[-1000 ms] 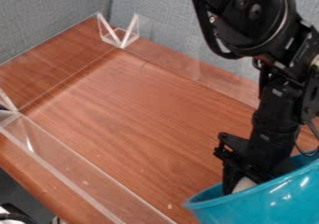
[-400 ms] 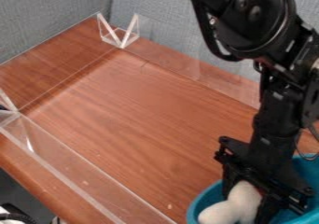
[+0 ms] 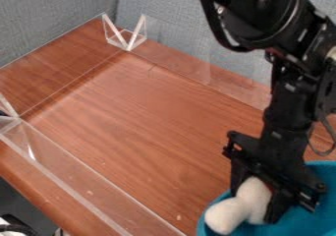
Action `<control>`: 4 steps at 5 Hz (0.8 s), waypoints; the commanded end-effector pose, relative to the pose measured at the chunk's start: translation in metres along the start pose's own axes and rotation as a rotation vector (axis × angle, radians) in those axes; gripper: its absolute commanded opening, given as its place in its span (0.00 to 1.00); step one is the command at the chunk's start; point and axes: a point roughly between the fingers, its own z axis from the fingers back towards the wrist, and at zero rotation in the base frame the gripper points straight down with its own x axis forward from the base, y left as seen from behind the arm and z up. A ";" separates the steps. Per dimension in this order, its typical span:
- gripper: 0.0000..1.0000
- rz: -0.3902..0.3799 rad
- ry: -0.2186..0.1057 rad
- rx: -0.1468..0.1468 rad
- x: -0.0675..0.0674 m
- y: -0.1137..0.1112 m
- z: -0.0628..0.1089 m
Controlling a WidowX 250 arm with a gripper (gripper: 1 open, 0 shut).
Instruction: Put the mushroom in the blue bowl
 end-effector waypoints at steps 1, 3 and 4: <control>0.00 0.008 -0.101 -0.009 0.013 0.005 0.031; 0.00 0.017 -0.113 -0.010 0.022 0.006 0.027; 0.00 0.027 -0.116 -0.009 0.024 0.008 0.025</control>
